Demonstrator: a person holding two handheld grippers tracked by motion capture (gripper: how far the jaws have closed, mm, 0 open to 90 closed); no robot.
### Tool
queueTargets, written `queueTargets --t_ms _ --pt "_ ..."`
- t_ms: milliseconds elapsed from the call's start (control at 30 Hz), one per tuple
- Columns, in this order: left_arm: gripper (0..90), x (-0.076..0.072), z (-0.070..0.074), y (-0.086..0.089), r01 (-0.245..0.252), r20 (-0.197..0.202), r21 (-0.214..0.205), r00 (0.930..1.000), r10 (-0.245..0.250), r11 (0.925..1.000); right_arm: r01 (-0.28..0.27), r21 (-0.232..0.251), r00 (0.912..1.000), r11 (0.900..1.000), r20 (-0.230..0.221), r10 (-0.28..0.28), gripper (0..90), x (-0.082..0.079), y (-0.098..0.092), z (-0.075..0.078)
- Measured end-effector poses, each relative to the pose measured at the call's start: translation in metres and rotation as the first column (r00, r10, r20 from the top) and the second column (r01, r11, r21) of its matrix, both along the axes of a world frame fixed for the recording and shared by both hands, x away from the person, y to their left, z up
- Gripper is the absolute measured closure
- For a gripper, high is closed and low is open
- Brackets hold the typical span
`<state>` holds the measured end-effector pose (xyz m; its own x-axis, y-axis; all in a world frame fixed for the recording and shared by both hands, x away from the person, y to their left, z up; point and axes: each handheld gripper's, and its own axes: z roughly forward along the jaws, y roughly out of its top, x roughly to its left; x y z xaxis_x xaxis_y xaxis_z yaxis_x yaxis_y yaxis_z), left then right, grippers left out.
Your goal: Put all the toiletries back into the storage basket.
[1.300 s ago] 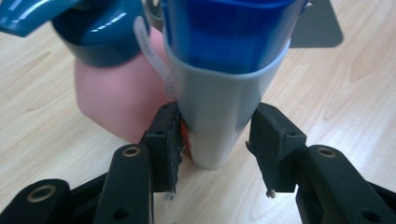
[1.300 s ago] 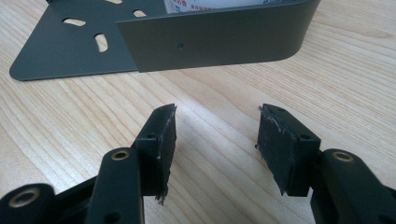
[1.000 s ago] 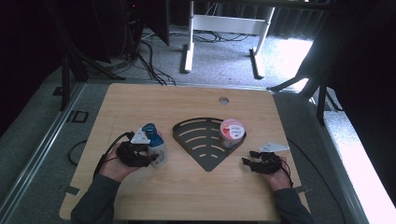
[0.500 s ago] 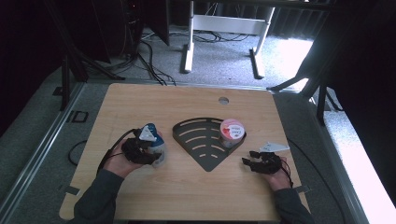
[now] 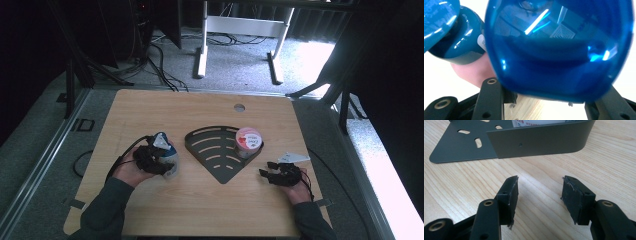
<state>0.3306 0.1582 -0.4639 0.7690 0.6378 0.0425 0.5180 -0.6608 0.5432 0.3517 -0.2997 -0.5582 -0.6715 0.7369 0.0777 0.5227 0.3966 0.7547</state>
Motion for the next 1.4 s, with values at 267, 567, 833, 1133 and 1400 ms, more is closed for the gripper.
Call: queueTargets --t_ms 267,567,833,1133,1400 --pt "51.8 0.003 0.001 -0.005 0.005 -0.016 0.026 0.9999 -0.004 0.9997 0.0 0.0 1.0 1.0 0.0 0.0 46.5 0.0 0.0 0.0" --pt "51.9 0.006 0.001 -0.009 0.01 -0.037 0.045 0.9993 -0.008 0.9989 -0.001 0.0 1.0 1.0 0.0 0.001 46.5 0.0 0.0 0.0" --pt "52.2 0.009 0.002 -0.012 0.014 -0.062 0.056 0.998 -0.011 0.9983 -0.001 0.001 1.0 1.0 -0.001 0.001 46.5 0.0 0.0 0.0" --pt "52.3 0.012 0.001 -0.016 0.022 -0.072 0.071 0.9972 -0.017 0.9973 -0.001 0.001 1.0 1.0 -0.001 0.001 46.5 0.0 0.0 0.0" --pt "52.3 0.017 0.0 -0.02 0.032 -0.099 0.091 0.9949 -0.023 0.9953 -0.003 0.003 1.0 1.0 -0.002 0.003 46.4 0.0 -0.001 0.0"
